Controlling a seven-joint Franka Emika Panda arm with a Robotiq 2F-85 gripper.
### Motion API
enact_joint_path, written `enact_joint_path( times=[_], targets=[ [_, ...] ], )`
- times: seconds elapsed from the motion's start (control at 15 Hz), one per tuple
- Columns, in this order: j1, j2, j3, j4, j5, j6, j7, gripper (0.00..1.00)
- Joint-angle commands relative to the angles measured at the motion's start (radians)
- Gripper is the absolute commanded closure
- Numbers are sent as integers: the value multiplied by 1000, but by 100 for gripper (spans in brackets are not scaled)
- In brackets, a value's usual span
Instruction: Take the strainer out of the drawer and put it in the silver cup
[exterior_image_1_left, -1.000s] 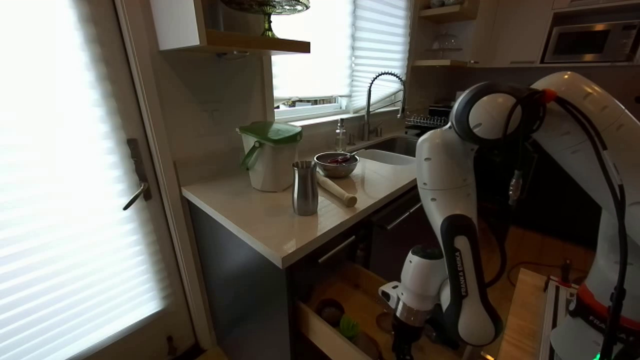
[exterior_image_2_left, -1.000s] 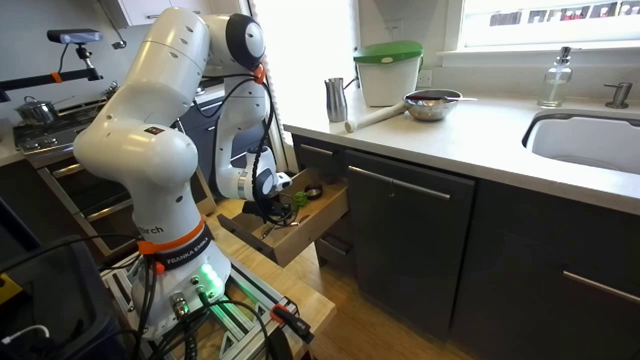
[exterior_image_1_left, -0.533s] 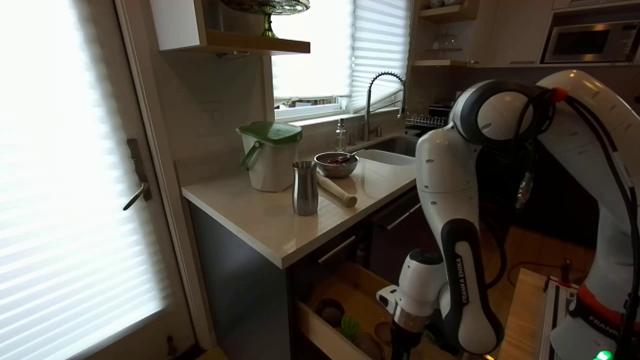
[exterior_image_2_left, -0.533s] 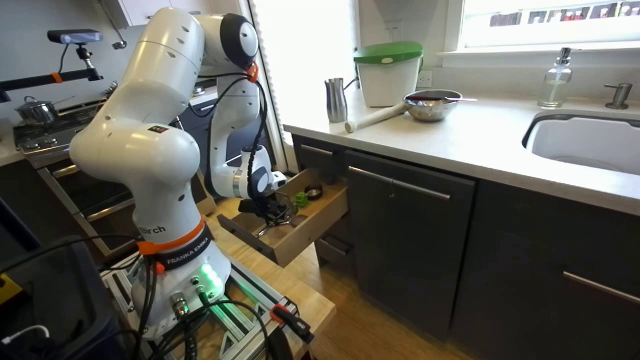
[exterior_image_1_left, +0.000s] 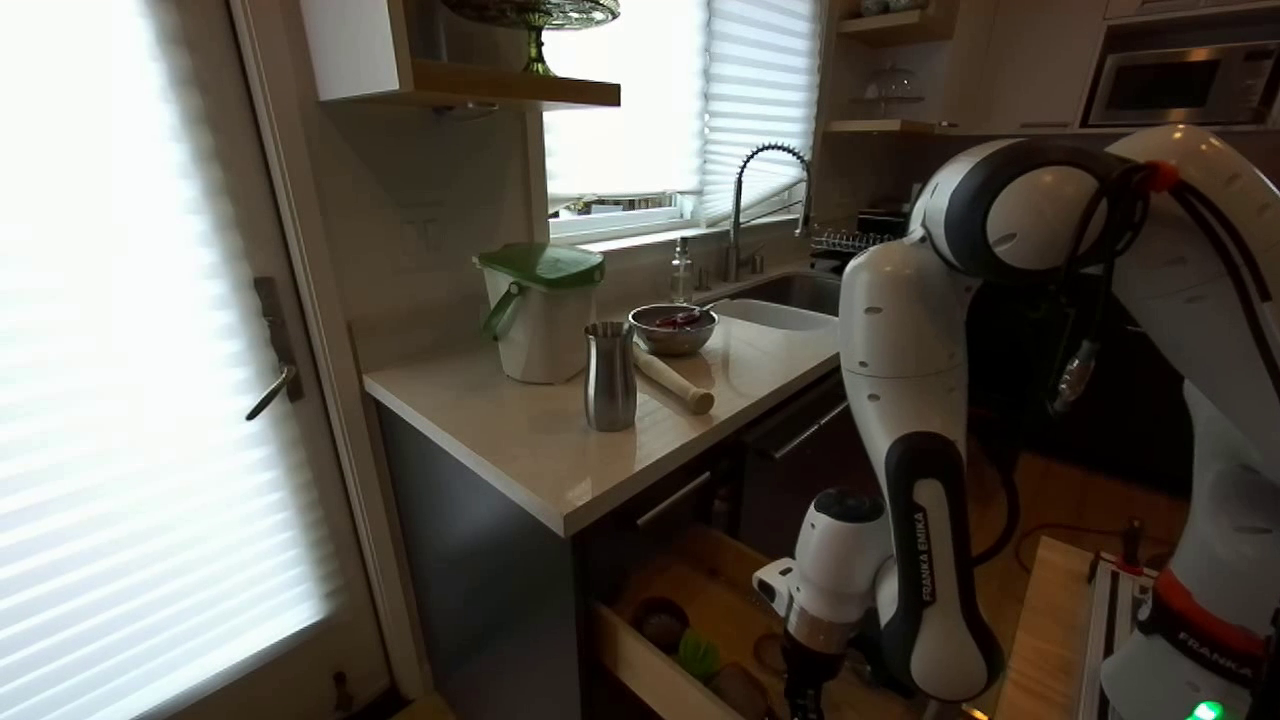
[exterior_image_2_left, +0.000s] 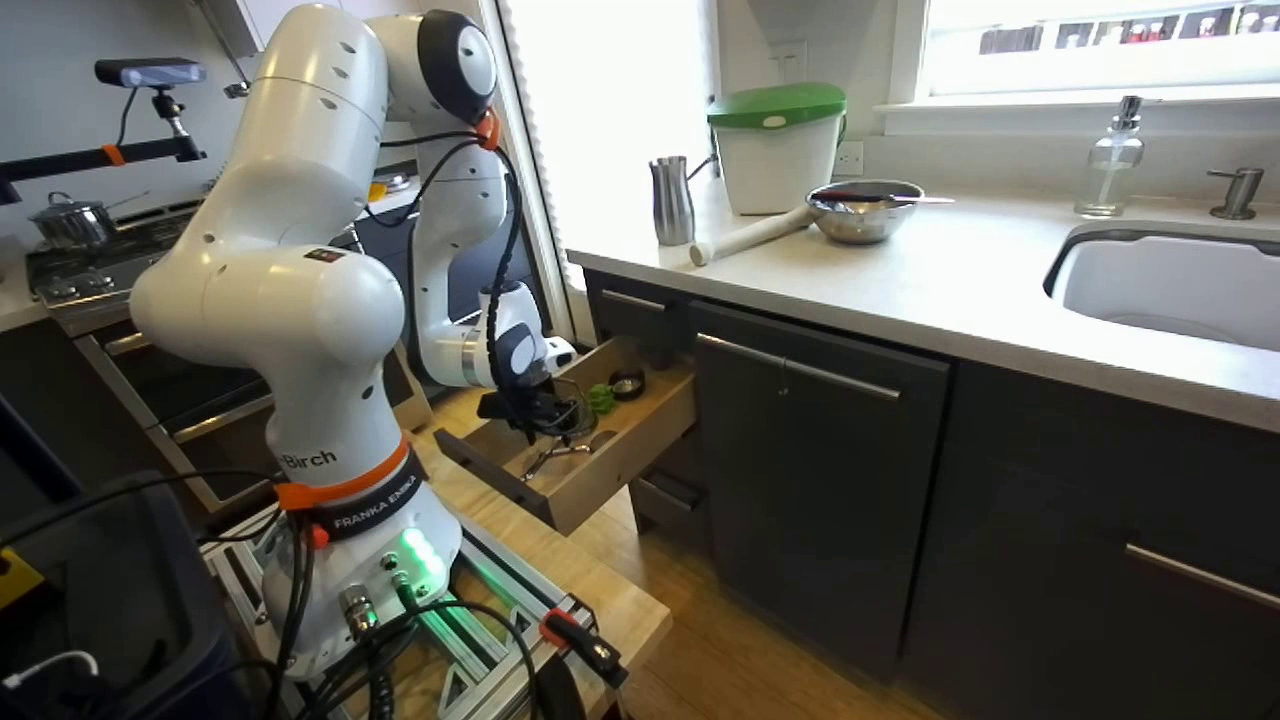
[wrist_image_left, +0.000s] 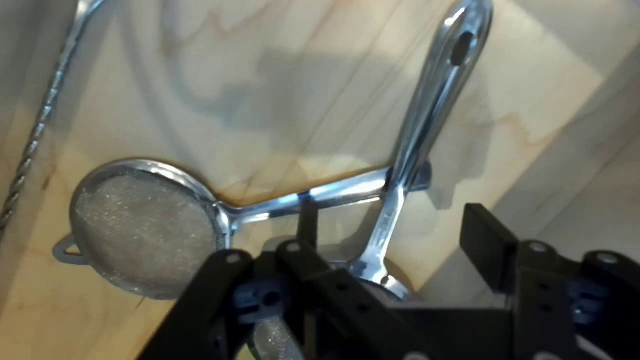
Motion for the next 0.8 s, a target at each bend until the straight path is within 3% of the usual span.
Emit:
enact_joint_path(
  times=[0.0,0.27,0.53,0.6,0.73],
  targets=[
    [73,-24,-43,-17,39,24,-20,0],
    [23,-6,-10,0,4,14,-25,1],
    [-14,36,0,19,-19,54,-46,14],
    [-29,45,6,24,-24,58,-49,37],
    [-52,63,18,33,-34,67,-55,40]
  ],
)
